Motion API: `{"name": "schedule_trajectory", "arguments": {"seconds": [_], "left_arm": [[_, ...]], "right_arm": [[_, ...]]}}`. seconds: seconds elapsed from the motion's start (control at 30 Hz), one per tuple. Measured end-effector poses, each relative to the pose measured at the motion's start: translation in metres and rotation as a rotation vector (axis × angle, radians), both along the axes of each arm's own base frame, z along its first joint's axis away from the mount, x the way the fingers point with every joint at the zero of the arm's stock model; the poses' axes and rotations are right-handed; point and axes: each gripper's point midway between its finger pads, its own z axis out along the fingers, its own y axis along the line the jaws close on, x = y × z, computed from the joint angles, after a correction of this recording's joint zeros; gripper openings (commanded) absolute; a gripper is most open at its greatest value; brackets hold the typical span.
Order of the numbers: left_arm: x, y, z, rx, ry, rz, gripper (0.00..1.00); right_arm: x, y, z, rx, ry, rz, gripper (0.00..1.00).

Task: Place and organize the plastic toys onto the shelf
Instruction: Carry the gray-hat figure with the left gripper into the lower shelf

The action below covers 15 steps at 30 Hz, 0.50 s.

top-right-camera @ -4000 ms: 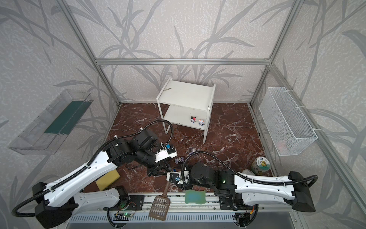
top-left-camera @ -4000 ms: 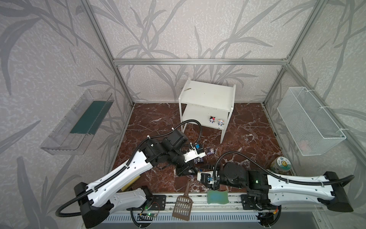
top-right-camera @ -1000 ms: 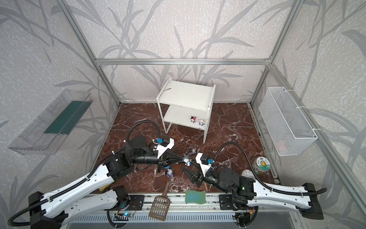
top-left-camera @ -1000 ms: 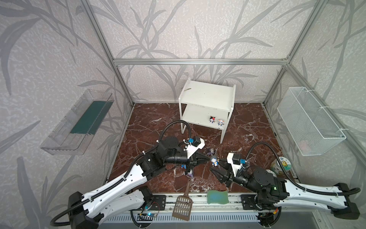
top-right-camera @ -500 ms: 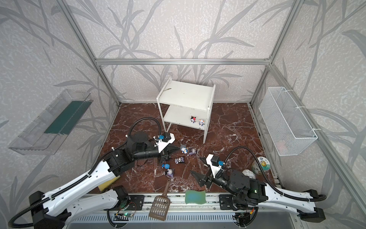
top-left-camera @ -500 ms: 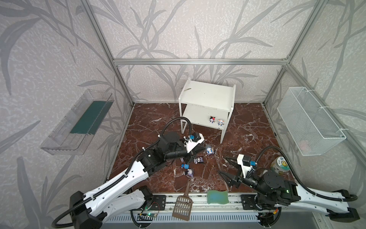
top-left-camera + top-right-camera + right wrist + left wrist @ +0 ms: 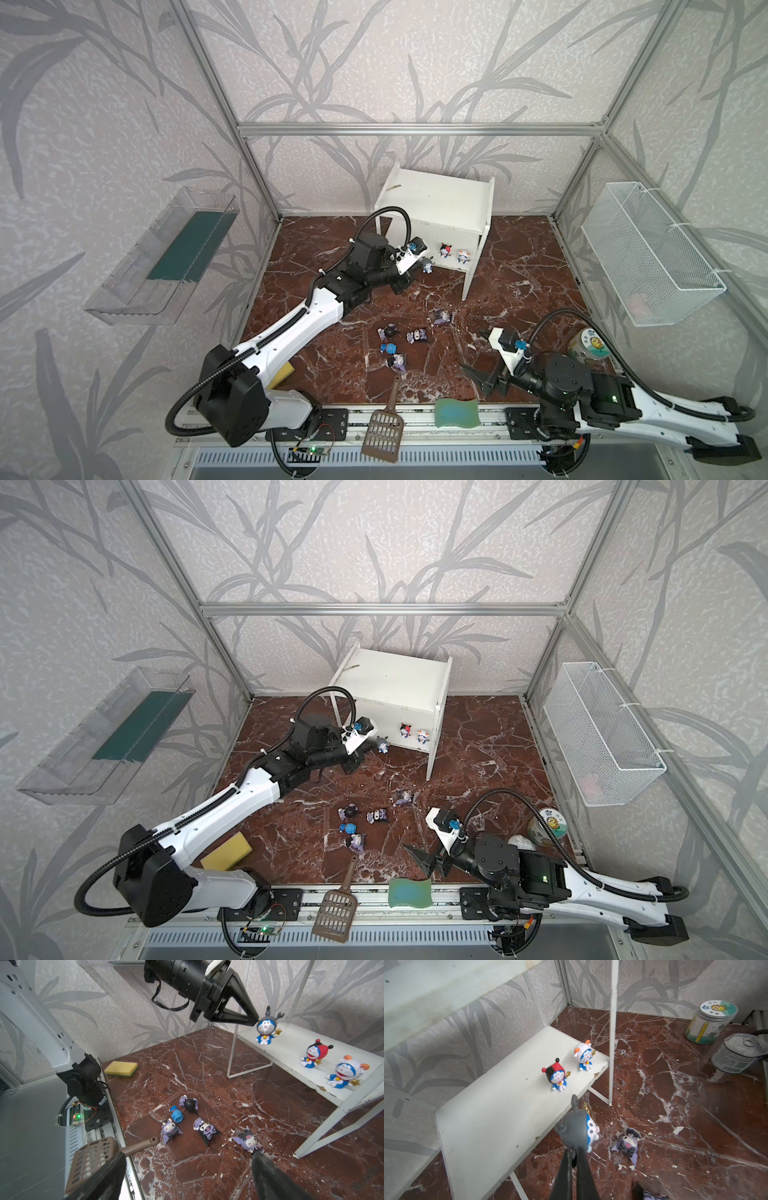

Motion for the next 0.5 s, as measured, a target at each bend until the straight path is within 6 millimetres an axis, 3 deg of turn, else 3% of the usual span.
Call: {"name": "schedule_trajectory", "arguments": {"seconds": [0.2,0.5], "left_arm": [[0.031,-0.001,-0.012,0.034,-0.006,0.011,0.0],[0.048,-0.012,-0.037,0.038,0.013,0.004,0.0]], "right_arm": [[-0.001,-0.005,-0.001,-0.01,-0.008,0.002,0.94],[-0.002,-0.012,0.0,-0.002,-0.009,-0.002,0.94]]}}
